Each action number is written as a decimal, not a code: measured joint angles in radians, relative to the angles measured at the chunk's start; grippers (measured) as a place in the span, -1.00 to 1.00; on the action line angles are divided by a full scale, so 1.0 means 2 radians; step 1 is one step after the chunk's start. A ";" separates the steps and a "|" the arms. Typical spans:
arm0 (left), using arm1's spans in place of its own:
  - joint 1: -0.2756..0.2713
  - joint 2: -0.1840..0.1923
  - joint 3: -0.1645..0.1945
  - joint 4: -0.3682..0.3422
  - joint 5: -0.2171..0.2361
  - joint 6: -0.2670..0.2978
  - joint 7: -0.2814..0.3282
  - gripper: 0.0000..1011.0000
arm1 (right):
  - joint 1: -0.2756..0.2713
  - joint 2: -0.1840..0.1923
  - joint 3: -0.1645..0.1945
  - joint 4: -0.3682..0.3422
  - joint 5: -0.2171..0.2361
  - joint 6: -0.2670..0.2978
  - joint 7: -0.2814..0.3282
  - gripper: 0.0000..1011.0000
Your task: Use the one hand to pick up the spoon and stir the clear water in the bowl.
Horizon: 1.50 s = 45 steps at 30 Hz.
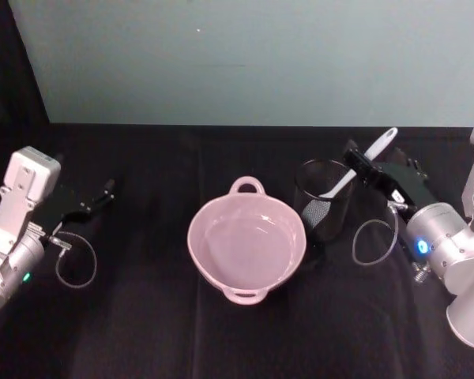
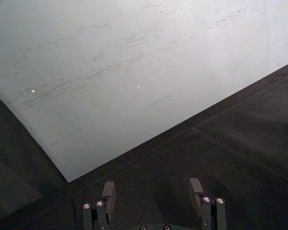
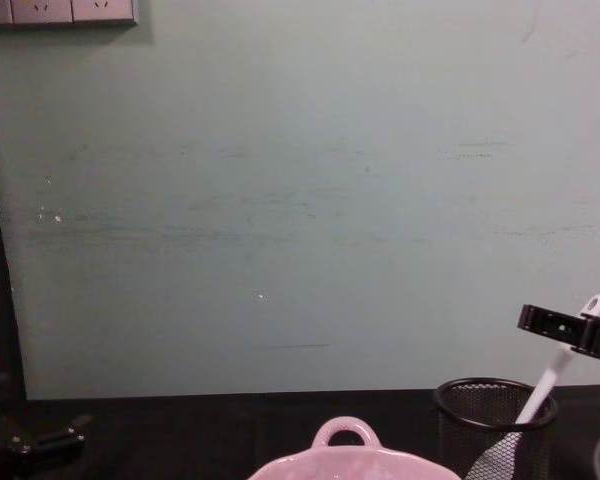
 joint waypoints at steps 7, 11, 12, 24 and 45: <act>0.000 0.000 0.000 0.000 0.000 0.000 0.000 1.00 | -0.024 0.022 0.000 -0.044 -0.036 0.028 -0.010 0.98; 0.000 0.000 0.000 0.000 0.000 0.000 0.000 1.00 | -0.035 0.035 -0.001 -0.059 -0.057 0.041 -0.013 0.98; 0.000 0.000 0.000 0.000 0.000 0.000 0.000 1.00 | -0.040 0.039 -0.001 -0.064 -0.064 0.044 -0.015 0.98; 0.000 0.000 0.000 0.000 0.000 0.000 0.000 1.00 | -0.087 0.070 -0.007 -0.080 -0.146 0.021 -0.027 0.98; 0.000 0.000 0.000 0.000 0.000 0.000 0.000 1.00 | -0.108 0.052 0.023 -0.030 -0.167 -0.032 -0.013 0.98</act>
